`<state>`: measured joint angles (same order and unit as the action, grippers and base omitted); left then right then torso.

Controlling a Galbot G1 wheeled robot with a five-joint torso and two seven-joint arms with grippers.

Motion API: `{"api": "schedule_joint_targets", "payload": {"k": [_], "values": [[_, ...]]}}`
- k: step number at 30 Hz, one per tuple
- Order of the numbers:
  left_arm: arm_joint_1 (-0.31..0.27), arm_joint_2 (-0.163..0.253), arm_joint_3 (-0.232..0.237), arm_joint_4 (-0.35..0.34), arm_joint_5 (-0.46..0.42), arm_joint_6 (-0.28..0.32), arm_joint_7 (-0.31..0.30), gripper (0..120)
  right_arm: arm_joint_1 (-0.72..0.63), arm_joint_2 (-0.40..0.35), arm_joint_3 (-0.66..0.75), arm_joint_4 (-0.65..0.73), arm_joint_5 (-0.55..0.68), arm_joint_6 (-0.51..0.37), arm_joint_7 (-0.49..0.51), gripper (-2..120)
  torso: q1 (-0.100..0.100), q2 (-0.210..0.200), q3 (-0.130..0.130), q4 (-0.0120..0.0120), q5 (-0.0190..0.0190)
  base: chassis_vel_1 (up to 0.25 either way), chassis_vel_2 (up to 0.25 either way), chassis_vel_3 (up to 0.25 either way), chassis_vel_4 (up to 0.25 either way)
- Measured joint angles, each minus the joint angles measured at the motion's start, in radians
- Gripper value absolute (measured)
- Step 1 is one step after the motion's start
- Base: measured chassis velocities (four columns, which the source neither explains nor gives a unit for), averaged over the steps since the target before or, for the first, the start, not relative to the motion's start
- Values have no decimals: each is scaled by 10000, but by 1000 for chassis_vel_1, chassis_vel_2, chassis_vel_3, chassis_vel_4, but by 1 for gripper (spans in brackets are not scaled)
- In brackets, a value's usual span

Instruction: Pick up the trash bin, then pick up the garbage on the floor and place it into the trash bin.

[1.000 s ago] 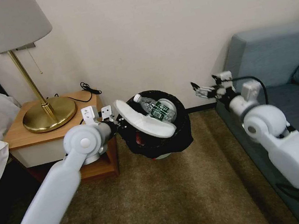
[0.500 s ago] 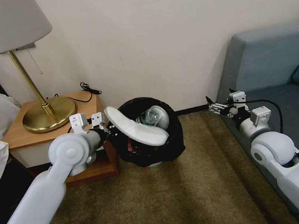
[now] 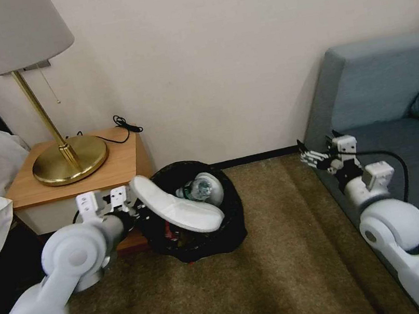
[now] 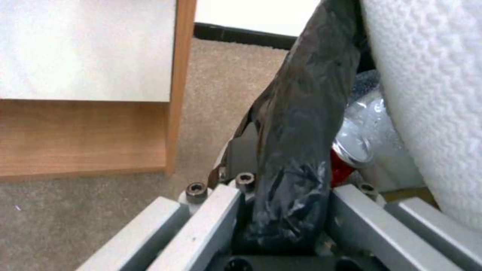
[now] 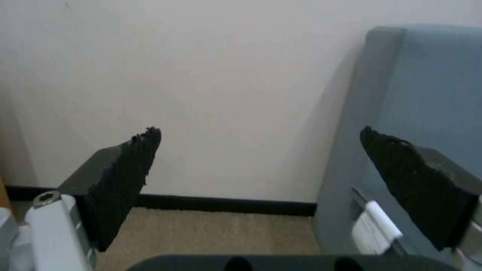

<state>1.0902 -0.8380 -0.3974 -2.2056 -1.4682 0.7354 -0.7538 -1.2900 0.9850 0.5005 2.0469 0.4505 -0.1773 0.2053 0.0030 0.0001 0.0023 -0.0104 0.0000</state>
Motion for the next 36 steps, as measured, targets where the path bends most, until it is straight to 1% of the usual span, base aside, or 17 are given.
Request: {"api": "schedule_joint_targets", "payload": {"k": [1, 3, 4, 7, 8, 10, 11, 13, 14, 16, 17, 19, 23, 32, 36], "values": [[0, 0, 0, 0, 0, 0, 0, 1, 0, 0, 0, 0, 0, 0, 0, 100, 0, 0, 0, 0, 0, 0, 0, 0, 0], [500, -78, -336, -344, 60, 0, 37, 1, -377, 263, 103, 229, -276, 65, -30, 100, 0, 0, 1, 2, -1, 0, 0, 0, 0], [500, -78, -336, -344, 60, 0, 37, 1, -377, 263, 103, 229, -276, 65, -30, 100, 0, 0, 1, 2, -1, 0, 0, 0, 0], [1576, -117, -865, -855, 539, 0, 323, 1, -967, 751, 154, 450, -1099, 318, -238, 100, 0, 0, 0, 4, -2, 0, 0, 0, 0], [1576, -117, -865, -855, 539, 0, 323, 1, -967, 751, 154, 450, -1099, 318, -238, 100, 0, 0, 0, 4, -2, 0, 0, 0, 0], [2327, -191, -1183, -1138, 898, 0, 573, 1, -1327, 1156, 158, 576, -1585, 465, -281, 100, 0, 1, 0, 5, -2, 0, 0, 0, 0], [2327, -191, -1183, -1138, 898, 0, 573, 1, -1327, 1156, 158, 576, -1585, 465, -281, 100, 0, 1, 0, 5, -2, 0, 0, 0, 0], [2899, -279, -1403, -1288, 1257, 0, 814, 1, -1616, 1599, 186, 589, -2139, 716, -362, 100, 0, 0, 0, 5, -1, 0, 0, 0, 0], [2899, -279, -1403, -1288, 1257, 0, 814, 1, -1616, 1599, 186, 589, -2139, 716, -362, 100, 0, 0, 0, 5, -1, 0, 0, 0, 0], [3375, -467, -1597, -1499, 1436, 1, 886, 1, -1942, 2035, 233, 676, -2561, 924, -477, 100, 0, 0, 1, 6, 0, 0, 0, 0, 0], [3375, -467, -1597, -1499, 1436, 1, 886, 1, -1942, 2035, 233, 676, -2561, 924, -477, 100, 0, 0, 1, 6, 0, 0, 0, 0, 0], [3643, -652, -1698, -1630, 1597, 1, 909, 1, -2139, 2316, 320, 790, -2733, 999, -500, 100, 0, 0, 0, 3, -1, 0, 0, 0, 0], [3776, -748, -1774, -1693, 1695, 1, 929, 1, -2268, 2424, 393, 865, -2850, 1041, -529, 100, 0, 0, 1, 5, -1, 0, 0, 0, 0], [3777, -810, -1764, -1791, 1747, 1, 947, 1, -2524, 2576, 437, 976, -2969, 1056, -547, 100, 1, 0, 2, 4, 0, 0, 0, 0, 0], [3813, -811, -1832, -1836, 1758, 0, 965, 1, -2679, 2615, 493, 1083, -2995, 1058, -547, 100, 1, 0, 2, 4, 0, 0, 0, 0, 0]]}}
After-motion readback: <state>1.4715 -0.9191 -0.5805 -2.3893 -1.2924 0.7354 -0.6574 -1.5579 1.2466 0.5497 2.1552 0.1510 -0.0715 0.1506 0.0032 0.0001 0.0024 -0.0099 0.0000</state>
